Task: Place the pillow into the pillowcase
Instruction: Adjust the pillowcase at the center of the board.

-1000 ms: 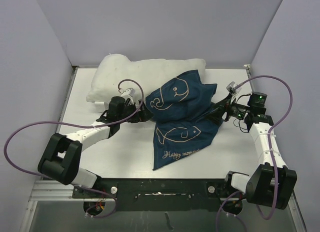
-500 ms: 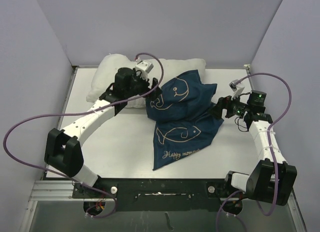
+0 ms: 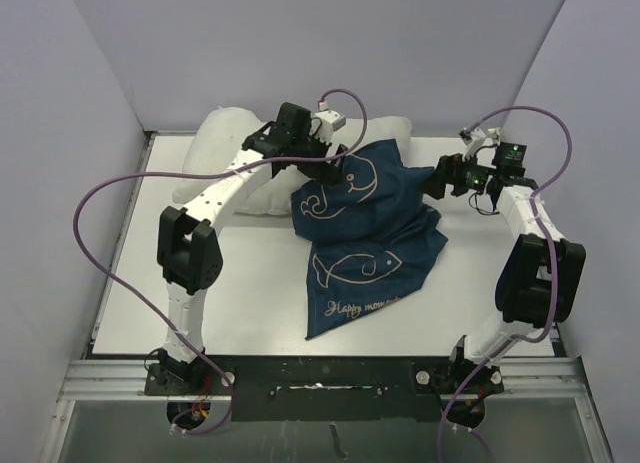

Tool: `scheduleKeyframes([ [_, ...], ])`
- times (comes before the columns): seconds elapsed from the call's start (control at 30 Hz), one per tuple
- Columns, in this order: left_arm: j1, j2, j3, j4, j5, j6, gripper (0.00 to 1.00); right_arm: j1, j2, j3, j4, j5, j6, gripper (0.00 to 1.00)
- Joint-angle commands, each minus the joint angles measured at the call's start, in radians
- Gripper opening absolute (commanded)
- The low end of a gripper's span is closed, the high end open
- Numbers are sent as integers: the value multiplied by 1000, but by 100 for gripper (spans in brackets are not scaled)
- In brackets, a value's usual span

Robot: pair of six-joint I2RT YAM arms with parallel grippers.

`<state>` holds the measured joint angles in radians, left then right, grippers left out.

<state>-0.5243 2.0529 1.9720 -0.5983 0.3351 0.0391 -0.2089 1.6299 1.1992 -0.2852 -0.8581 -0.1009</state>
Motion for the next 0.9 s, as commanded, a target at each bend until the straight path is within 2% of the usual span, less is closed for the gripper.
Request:
scheduleKeyframes([
  [0.0,-11,51,114,-105,42,6,84,6,113,170,-29,-143,-49,98],
  [0.13,-13,68,144,-112,66,8,70,28,160,207,-73,-170,-85,98],
  [0.17,-13,72,156,-118,69,11,63,35,159,207,-82,-181,-103,100],
  [0.23,-11,78,185,-132,82,14,41,57,152,208,-101,-173,-135,93],
  [0.27,-10,83,199,-136,88,16,30,66,150,214,-118,-164,-155,85],
  [0.3,-10,86,220,-141,94,17,22,73,150,226,-140,-158,-170,74],
  [0.4,-7,96,273,-163,128,24,0,76,145,266,-202,-162,-191,29],
  [0.47,-4,93,299,-168,153,23,0,69,109,264,-208,-162,-196,5],
  [0.5,-3,86,307,-165,165,21,0,61,84,262,-209,-163,-197,0],
  [0.7,-3,-5,312,-45,235,-25,0,-25,-70,332,-208,-183,-155,0],
  [0.87,-6,-58,336,63,276,-99,0,-43,-125,554,-274,-70,-167,0],
])
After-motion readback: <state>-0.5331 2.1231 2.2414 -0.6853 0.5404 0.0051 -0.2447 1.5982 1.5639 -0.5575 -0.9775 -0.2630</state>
